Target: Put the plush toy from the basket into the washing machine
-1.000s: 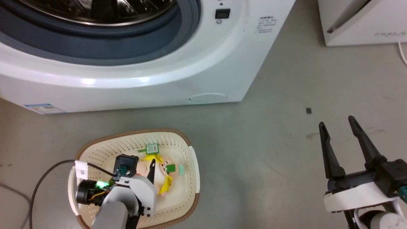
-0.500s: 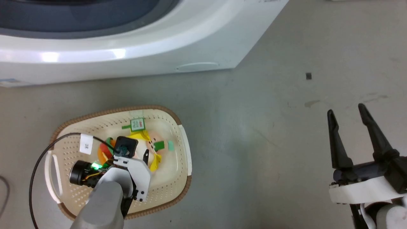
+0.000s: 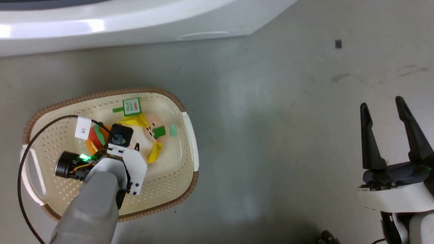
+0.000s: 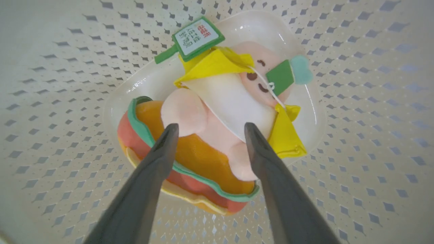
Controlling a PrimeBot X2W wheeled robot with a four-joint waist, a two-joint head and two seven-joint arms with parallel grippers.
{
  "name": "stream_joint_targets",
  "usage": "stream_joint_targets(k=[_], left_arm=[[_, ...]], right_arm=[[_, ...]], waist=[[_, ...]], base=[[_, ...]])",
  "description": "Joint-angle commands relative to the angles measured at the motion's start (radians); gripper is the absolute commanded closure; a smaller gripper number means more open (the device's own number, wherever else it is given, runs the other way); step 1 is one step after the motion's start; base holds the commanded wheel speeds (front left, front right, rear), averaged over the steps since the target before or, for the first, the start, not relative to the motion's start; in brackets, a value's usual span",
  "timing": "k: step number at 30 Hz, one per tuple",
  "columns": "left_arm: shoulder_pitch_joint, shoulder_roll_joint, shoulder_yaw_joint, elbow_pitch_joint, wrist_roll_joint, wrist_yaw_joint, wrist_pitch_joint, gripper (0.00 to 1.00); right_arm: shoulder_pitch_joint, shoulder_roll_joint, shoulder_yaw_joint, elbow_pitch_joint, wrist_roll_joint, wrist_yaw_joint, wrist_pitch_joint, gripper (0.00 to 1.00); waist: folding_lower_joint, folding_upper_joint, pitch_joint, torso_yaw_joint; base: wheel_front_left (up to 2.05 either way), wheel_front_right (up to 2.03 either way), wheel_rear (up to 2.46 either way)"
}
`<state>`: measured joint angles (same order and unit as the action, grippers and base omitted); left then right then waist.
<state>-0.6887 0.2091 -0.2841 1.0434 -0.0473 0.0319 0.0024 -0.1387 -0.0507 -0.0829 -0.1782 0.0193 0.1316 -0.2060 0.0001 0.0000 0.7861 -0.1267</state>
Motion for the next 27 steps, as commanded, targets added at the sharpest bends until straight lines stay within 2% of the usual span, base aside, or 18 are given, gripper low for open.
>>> stream_joint_targets(k=[1,19,20,21,27], left_arm=[[-0.039,0.01,-0.014,0.032,0.0,0.0,-0.002,0.0],[-0.196,0.039,-0.089,0.218,-0.032,-0.018,-0.006,0.0],[-0.205,0.039,-0.094,0.228,-0.034,-0.022,-0.007,0.67],[-0.212,0.04,-0.098,0.238,-0.036,-0.026,-0.009,1.0],[-0.207,0.04,-0.1,0.247,-0.057,-0.045,-0.034,1.0]], right_arm=[[-0.023,0.0,-0.006,-0.013,0.007,-0.001,-0.012,0.0],[-0.053,0.001,-0.024,-0.062,0.013,-0.001,-0.05,0.0],[-0.055,0.001,-0.025,-0.064,0.012,-0.001,-0.052,0.0],[-0.056,0.001,-0.027,-0.065,0.011,-0.001,-0.054,0.0],[-0.069,0.001,-0.026,-0.054,0.017,-0.001,-0.056,0.0]], waist=[[-0.0001,0.0,0.038,-0.005],[-0.0001,0.0,0.219,-0.016],[-0.0001,0.0,0.227,-0.015],[-0.0001,0.0,0.234,-0.015],[-0.0001,0.0,0.218,-0.015]], base=[[0.0,0.0,0.0],[0.0,0.0,0.0],[0.0,0.0,0.0],[0.0,0.0,0.0],[0.0,0.0,0.0]])
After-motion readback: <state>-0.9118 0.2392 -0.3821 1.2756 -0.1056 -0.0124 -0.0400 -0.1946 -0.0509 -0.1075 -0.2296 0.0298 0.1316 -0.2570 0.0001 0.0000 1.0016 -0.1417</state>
